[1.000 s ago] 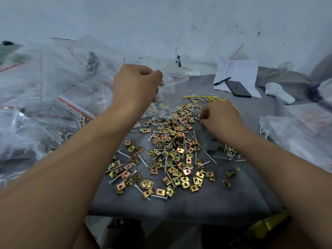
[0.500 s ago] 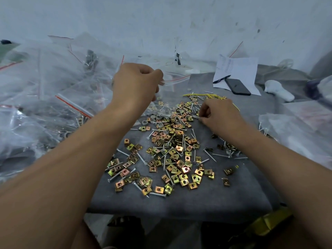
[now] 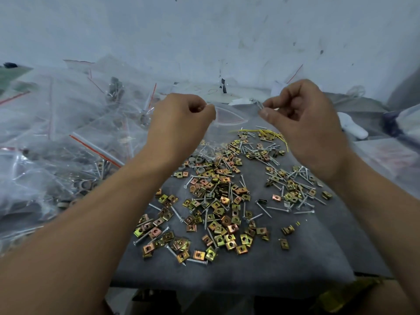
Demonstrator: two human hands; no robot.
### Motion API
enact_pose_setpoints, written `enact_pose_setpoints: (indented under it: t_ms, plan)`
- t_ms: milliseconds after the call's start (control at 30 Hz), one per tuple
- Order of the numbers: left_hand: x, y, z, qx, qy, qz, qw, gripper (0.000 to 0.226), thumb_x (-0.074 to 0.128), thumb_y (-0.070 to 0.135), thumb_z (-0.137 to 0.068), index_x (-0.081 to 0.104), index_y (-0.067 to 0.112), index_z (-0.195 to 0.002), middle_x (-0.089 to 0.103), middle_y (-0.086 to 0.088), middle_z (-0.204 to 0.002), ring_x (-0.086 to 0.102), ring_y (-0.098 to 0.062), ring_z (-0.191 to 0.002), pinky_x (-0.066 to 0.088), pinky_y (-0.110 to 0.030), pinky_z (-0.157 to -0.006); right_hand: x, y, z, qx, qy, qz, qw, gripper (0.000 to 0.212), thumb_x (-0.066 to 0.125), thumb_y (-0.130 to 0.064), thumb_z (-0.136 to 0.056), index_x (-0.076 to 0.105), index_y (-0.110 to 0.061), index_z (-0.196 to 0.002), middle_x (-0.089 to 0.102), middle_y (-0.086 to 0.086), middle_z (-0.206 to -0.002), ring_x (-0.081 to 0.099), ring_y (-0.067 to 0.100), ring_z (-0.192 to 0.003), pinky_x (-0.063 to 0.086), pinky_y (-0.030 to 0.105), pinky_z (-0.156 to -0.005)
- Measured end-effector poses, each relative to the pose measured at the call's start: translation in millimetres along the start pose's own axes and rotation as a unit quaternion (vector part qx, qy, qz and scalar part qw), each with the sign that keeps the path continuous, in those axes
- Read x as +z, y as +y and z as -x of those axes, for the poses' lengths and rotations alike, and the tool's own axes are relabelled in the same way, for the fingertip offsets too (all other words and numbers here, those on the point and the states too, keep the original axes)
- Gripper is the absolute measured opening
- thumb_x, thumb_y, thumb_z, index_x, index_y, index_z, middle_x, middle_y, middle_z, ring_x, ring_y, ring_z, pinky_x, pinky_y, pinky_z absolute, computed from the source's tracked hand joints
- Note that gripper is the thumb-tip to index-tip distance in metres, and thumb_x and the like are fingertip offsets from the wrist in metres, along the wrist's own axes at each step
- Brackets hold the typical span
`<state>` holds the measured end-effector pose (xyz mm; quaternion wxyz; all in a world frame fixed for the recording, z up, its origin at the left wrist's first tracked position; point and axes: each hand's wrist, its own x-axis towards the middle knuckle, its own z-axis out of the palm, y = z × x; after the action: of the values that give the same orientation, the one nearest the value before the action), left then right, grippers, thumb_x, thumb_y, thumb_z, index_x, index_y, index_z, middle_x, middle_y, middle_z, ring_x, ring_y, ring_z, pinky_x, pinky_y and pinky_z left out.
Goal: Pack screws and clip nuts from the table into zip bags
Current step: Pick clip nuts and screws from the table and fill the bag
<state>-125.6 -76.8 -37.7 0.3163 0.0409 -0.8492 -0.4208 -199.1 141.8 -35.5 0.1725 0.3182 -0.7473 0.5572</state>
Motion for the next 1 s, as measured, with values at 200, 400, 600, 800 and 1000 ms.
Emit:
enact_pose_setpoints:
  t_ms: [200,400,600,800,1000]
  plan:
    - [5,8,6,0.046,-0.003,-0.023,0.999,0.023,0.064,0.033,-0.1,0.081,0.022,-0.09,0.069,0.008,-0.067,0.059,-0.006,-0.058,0.048,-0.03,-0.057,7,-22,12,-0.085,-0.047,0.194,0.976,0.027,0.077,-0.02,-0.09,0.051,-0.025,-0.094,0.068,-0.009,-0.087,0.052,0.016,-0.068,0.048,0.035,-0.065]
    - [9,11,7,0.073,-0.019,-0.063,0.995,0.024,0.061,0.037,-0.101,0.081,0.026,-0.092,0.07,0.009,-0.073,0.061,-0.006,-0.064,0.045,-0.029,-0.06,16,-33,12,-0.128,-0.076,0.392,0.908,0.017,0.072,-0.035,-0.093,0.056,-0.03,-0.093,0.065,-0.007,-0.085,0.059,0.019,-0.083,0.052,0.043,-0.076]
    - [11,15,9,0.068,-0.025,-0.055,0.996,0.026,0.061,0.03,-0.1,0.082,0.018,-0.092,0.072,0.0,-0.073,0.065,-0.019,-0.069,0.052,-0.037,-0.065,27,-31,13,-0.101,-0.051,0.28,0.953,0.013,0.076,-0.031,-0.093,0.071,-0.027,-0.104,0.072,-0.007,-0.098,0.067,0.008,-0.091,0.055,0.03,-0.082]
    - [-3,7,-1,-0.013,0.053,0.073,0.996,0.027,0.063,0.023,-0.096,0.082,0.008,-0.086,0.07,-0.025,-0.078,0.052,-0.022,-0.058,0.037,-0.029,-0.057,2,-6,0,-0.032,0.083,0.084,0.992,0.009,0.067,-0.023,-0.096,0.071,-0.021,-0.104,0.073,-0.008,-0.096,0.071,0.014,-0.09,0.059,0.033,-0.078]
    - [-9,2,-4,-0.014,0.092,0.063,0.994,0.036,0.059,0.023,-0.094,0.074,-0.009,-0.09,0.062,-0.038,-0.08,0.048,-0.02,-0.059,0.039,-0.019,-0.054,15,41,8,0.066,-0.159,0.233,0.957,0.008,0.074,-0.023,-0.094,0.079,-0.026,-0.099,0.074,-0.012,-0.091,0.066,0.002,-0.083,0.05,0.019,-0.077]
